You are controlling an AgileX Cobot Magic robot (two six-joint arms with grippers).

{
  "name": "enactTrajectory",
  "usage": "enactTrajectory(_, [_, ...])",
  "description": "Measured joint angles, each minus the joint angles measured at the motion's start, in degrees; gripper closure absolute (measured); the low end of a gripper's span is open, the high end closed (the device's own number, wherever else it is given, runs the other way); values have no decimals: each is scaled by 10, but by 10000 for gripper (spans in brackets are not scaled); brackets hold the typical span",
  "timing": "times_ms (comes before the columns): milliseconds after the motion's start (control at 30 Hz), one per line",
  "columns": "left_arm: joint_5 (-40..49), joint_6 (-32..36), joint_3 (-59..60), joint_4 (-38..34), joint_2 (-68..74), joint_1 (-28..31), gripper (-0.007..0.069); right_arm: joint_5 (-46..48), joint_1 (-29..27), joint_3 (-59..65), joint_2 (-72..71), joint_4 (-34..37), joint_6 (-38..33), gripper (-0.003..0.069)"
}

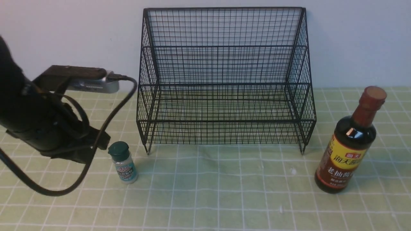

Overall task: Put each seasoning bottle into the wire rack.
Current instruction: Use the left arm to grab the condiment bottle closest to it

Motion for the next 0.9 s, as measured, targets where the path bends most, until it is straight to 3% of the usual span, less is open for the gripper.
enactTrajectory(200, [-29, 12, -43, 13, 26, -20, 607, 126, 24, -105, 113, -3, -114, 673])
enactTrajectory(433, [-61, 27, -53, 21, 63, -20, 384, 140, 26, -111, 144, 2, -136, 673])
enactTrajectory(467, [-79, 27, -53, 22, 81, -20, 307, 141, 26, -111, 144, 6, -138, 673])
enactTrajectory(600, [-108, 24, -53, 25, 118, -20, 160, 142, 26, -111, 144, 8, -142, 673])
enactTrajectory(700, [-120, 24, -53, 31, 149, -20, 87, 147, 26, -111, 144, 9, -144, 673])
enactTrajectory(900, [-130, 20, -53, 34, 197, -20, 61, 158, 26, -111, 144, 9, -144, 673])
